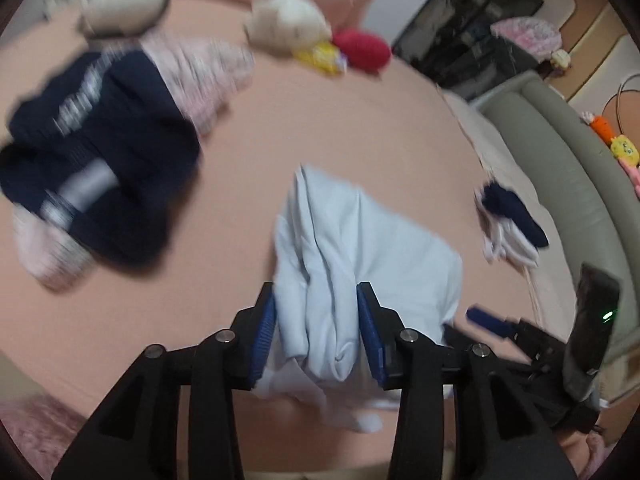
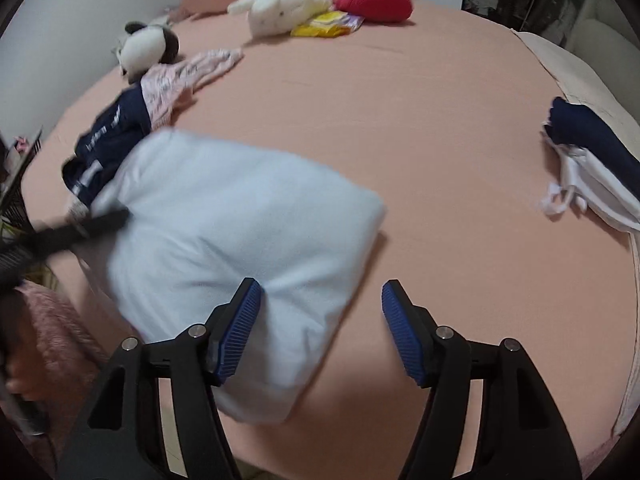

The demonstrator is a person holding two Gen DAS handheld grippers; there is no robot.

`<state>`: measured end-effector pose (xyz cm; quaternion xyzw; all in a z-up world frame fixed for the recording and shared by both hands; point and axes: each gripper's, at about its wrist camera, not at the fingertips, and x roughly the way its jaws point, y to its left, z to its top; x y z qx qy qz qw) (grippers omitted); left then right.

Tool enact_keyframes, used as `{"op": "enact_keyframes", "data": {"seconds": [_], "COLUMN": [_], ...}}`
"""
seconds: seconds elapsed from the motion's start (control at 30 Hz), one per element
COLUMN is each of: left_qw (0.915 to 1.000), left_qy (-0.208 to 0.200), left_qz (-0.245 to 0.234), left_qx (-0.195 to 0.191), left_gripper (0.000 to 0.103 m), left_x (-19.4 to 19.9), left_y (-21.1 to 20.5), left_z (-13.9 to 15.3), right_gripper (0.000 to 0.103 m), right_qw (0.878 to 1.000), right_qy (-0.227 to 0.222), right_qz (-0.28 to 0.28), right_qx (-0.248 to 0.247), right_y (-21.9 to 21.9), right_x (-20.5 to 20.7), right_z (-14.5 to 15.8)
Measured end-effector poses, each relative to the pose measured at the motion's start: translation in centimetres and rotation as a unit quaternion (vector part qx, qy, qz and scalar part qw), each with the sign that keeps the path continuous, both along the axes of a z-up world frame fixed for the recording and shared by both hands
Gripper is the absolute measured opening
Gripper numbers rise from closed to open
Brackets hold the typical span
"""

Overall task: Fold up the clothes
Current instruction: 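Press the folded shirt square flat with both open grippers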

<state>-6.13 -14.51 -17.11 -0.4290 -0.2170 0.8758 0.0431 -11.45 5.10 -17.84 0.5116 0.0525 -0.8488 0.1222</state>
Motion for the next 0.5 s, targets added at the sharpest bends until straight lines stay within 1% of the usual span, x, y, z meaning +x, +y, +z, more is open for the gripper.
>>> {"op": "enact_keyframes", "data": {"seconds": [0.07, 0.1, 0.17, 0.2, 0.23, 0.3, 0.33, 0.37, 0.4, 0.47, 0.5], "left_qw": [0.9990, 0.9983, 0.9980, 0.9982, 0.9985, 0.9992, 0.9993, 0.9991, 0.9989, 0.9977, 0.9969], "left_qy": [0.038, 0.052, 0.059, 0.056, 0.048, 0.020, 0.003, -0.011, -0.020, -0.039, -0.041], "left_qz": [0.013, 0.013, 0.000, -0.009, -0.019, -0.029, -0.028, -0.021, -0.009, 0.013, 0.023], "left_qx": [-0.022, -0.025, -0.023, -0.021, -0.018, -0.017, -0.024, -0.036, -0.042, -0.054, -0.063], "left_gripper": [0.042, 0.042, 0.046, 0.047, 0.047, 0.047, 0.047, 0.047, 0.047, 0.051, 0.051], "left_x": [0.9, 1.1, 0.7, 0.3, -0.2, -1.6, -2.3, -2.6, -2.8, -3.3, -3.3], "left_y": [-0.2, 0.1, 1.1, 1.7, 2.2, 3.2, 3.5, 3.5, 3.2, 2.6, 2.4], "left_z": [1.4, 2.0, 2.3, 2.2, 1.8, 0.7, 0.1, -0.4, -0.8, -1.6, -1.7], "right_gripper": [0.065, 0.065, 0.065, 0.065, 0.065, 0.065, 0.065, 0.065, 0.065, 0.066, 0.066], "right_qw": [1.000, 1.000, 0.999, 0.998, 0.999, 0.999, 0.999, 0.999, 0.999, 0.998, 0.998], "right_qy": [0.011, 0.021, 0.042, 0.052, 0.046, 0.033, 0.026, 0.023, 0.032, 0.034, 0.037], "right_qz": [-0.004, -0.008, -0.016, -0.018, -0.017, -0.016, -0.013, -0.012, -0.017, -0.035, -0.044], "right_qx": [0.004, -0.001, -0.009, -0.008, -0.001, 0.016, 0.031, 0.042, 0.039, 0.026, 0.027], "right_y": [-0.1, 0.1, 0.3, 0.3, -0.1, -0.8, -1.3, -1.6, -1.4, -0.7, -0.3], "right_x": [0.2, 0.4, 0.9, 1.0, 0.9, 0.6, 0.6, 0.6, 0.9, 1.0, 1.1], "right_z": [0.5, 1.1, 2.1, 2.5, 2.2, 1.5, 0.7, 0.1, -0.2, 0.0, 0.3]}}
